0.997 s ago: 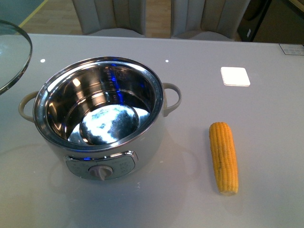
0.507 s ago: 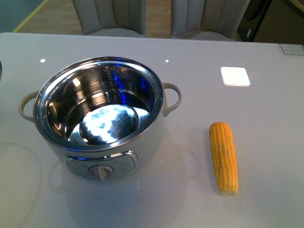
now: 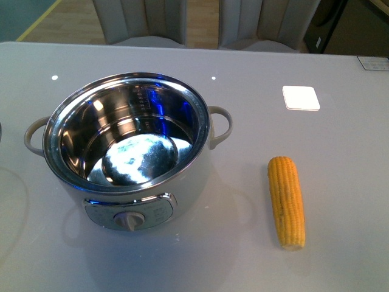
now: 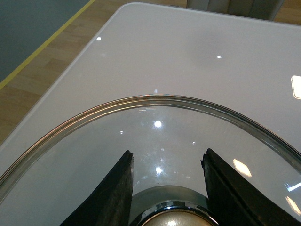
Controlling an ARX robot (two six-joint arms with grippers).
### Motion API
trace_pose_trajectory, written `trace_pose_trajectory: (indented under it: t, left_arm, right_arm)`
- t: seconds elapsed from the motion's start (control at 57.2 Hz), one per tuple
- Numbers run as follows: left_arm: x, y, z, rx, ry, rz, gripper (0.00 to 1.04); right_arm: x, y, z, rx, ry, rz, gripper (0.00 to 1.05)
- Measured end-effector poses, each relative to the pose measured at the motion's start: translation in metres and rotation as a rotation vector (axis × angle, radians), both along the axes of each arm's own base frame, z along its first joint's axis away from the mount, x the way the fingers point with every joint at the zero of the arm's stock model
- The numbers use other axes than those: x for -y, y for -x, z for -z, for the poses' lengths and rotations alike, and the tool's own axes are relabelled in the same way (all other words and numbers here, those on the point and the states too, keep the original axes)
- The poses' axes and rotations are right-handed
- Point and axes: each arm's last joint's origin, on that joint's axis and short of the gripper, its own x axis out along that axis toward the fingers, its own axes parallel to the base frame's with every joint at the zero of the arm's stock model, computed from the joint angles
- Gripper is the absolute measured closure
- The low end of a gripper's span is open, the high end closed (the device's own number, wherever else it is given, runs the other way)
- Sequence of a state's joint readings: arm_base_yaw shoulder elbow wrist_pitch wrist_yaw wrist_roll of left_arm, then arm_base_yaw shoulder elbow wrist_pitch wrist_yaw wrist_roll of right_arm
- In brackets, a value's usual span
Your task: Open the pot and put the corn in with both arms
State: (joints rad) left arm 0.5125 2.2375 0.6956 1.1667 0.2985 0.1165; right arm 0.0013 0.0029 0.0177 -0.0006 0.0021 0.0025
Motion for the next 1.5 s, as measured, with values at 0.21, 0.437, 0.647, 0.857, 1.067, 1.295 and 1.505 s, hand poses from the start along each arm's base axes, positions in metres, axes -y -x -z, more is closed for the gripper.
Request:
trace_pose_trajectory:
  t: [0.21, 0.437, 0.647, 0.857, 1.067, 1.295, 1.505]
  left_arm:
    - [-0.007, -0.006, 0.024, -0.017, 0.011, 0.024, 0.65]
    - [-0.011, -0.014, 0.044, -0.034, 0.006, 0.041, 0.65]
    - [-0.014, -0.018, 0.058, -0.051, 0.002, 0.045, 0.65]
    - [-0.014, -0.019, 0.068, -0.058, -0.002, 0.052, 0.65]
    - [-0.013, -0.018, 0.076, -0.053, -0.008, 0.064, 0.65]
    - [-0.014, -0.018, 0.08, -0.04, -0.016, 0.065, 0.65]
    - [-0.014, -0.016, 0.086, -0.023, -0.021, 0.063, 0.65]
  right_arm:
    - [0.0, 0.0, 0.0, 0.0, 0.0, 0.0, 0.09]
    - [0.0, 0.0, 0.0, 0.0, 0.0, 0.0, 0.09]
    - [0.0, 0.0, 0.0, 0.0, 0.0, 0.0, 0.09]
    - [0.0, 0.0, 0.0, 0.0, 0.0, 0.0, 0.09]
    - [0.0, 0.0, 0.0, 0.0, 0.0, 0.0, 0.09]
    - [0.0, 0.0, 0.0, 0.0, 0.0, 0.0, 0.09]
    - [0.0, 0.0, 0.0, 0.0, 0.0, 0.0, 0.09]
